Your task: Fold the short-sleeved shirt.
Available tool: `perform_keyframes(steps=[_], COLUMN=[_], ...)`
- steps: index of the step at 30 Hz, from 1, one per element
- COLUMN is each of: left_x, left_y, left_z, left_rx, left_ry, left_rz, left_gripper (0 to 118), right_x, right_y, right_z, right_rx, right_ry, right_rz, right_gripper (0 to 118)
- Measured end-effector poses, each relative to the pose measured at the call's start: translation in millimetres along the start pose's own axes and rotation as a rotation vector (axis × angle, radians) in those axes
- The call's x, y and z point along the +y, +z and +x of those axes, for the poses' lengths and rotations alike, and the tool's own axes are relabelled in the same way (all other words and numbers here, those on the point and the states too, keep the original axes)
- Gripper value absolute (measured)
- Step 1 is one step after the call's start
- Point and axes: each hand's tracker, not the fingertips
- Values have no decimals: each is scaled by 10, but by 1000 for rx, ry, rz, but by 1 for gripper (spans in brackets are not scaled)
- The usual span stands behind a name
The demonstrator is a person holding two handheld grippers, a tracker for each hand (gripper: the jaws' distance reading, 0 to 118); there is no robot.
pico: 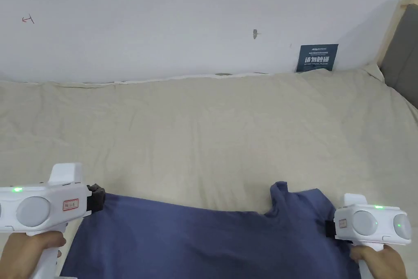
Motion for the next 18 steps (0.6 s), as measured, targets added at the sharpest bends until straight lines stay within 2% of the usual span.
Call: perform_keyframes(steps=[3,7,12,14,18], left_x=[-52,-101,-26,62,402], left_y=[56,231,519,708,1170], left_z=[-18,-42,-184,-249,-356], left_rx=[13,21,41,43,78], left_ry=[12,48,113,157,161], left_rz=[1,22,99,152,277], left_gripper=[3,3,3,3,3], right_x=[-10,47,221,319,607], right_y=[110,470,1187,1549,2250], right_z=[36,187,235,226,187], right_rx=[17,42,70,100,118], right_ry=[2,-29,63,72,83], right_rz=[12,145,318,407,611], right_gripper=[5,3,3,3,3])
